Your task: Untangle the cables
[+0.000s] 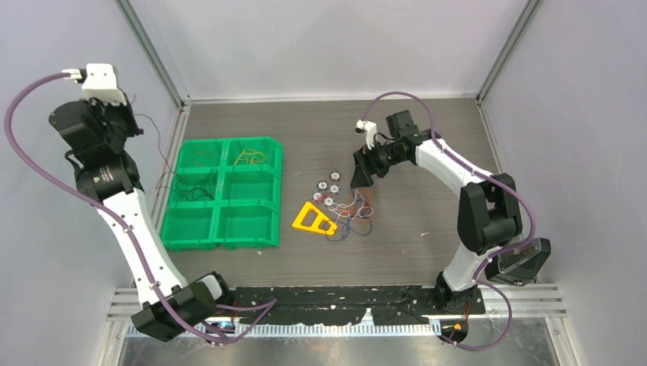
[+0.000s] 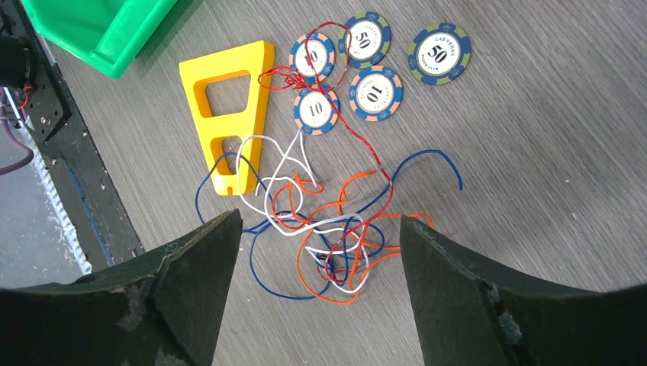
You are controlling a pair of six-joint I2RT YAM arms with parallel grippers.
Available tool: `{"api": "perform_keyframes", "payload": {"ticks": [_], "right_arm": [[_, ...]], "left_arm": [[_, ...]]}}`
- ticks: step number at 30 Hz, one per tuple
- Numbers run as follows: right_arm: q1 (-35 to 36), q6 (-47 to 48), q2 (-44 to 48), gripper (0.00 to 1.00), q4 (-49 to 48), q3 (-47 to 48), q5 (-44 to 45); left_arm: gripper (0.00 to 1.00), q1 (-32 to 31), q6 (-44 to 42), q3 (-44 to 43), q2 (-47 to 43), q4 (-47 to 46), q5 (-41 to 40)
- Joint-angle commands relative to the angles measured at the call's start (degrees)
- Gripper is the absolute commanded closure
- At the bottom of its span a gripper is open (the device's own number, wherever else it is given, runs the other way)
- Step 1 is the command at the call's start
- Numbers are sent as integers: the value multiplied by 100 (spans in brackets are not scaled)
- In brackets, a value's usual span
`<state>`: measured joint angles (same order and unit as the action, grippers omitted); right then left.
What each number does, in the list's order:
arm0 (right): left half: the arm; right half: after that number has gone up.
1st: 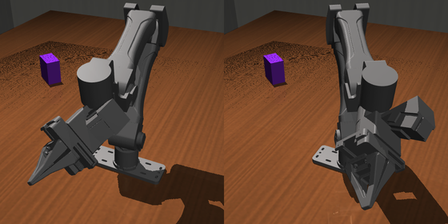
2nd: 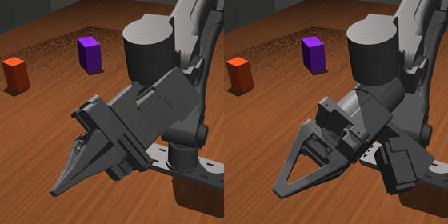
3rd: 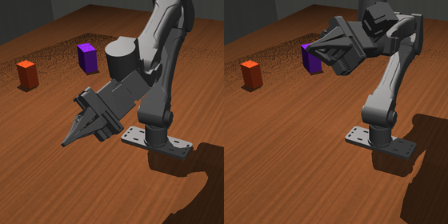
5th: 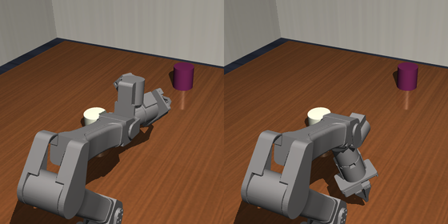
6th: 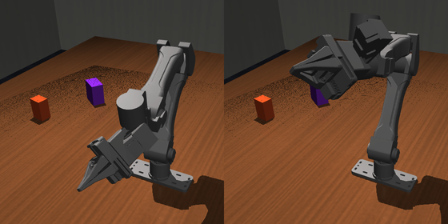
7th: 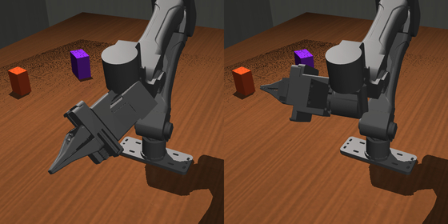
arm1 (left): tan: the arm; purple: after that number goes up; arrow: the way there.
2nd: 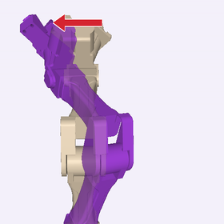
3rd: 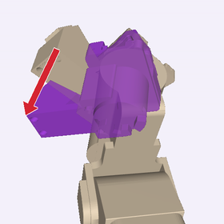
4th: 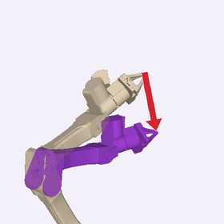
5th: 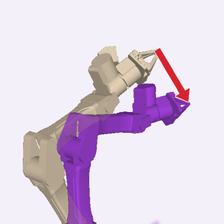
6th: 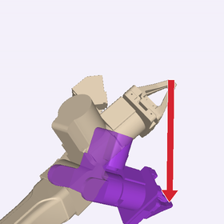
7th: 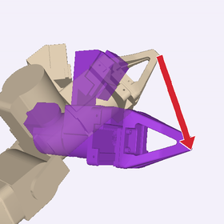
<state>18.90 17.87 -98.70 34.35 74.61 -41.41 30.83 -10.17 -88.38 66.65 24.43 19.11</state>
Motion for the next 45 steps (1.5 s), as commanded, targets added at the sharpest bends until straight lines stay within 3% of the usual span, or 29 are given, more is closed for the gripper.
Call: {"api": "perform_keyframes", "payload": {"ticks": [1, 11, 18, 37, 42, 45], "right_arm": [[-2, 13, -45, 19, -74, 134, -17], [-27, 33, 74, 19, -75, -68, 31], [-35, 42, 85, 19, -84, -134, 13], [-68, 140, 55, 19, 136, -154, 210], [-98, 220, 50, 19, 227, -85, 252], [-145, 252, 98, 19, 256, -86, 232]], "left_arm": [[100, 37, 237, 671, -312, 147, 613], [100, 134, 56, 1528, -157, 926, 733], [100, 125, -457, 2281, 294, 783, 551], [100, -671, -358, 1710, 2758, 1790, -702], [58, -622, -447, 1264, 2634, 2272, -93], [44, -589, -853, 779, 2171, 2945, 124]]}}
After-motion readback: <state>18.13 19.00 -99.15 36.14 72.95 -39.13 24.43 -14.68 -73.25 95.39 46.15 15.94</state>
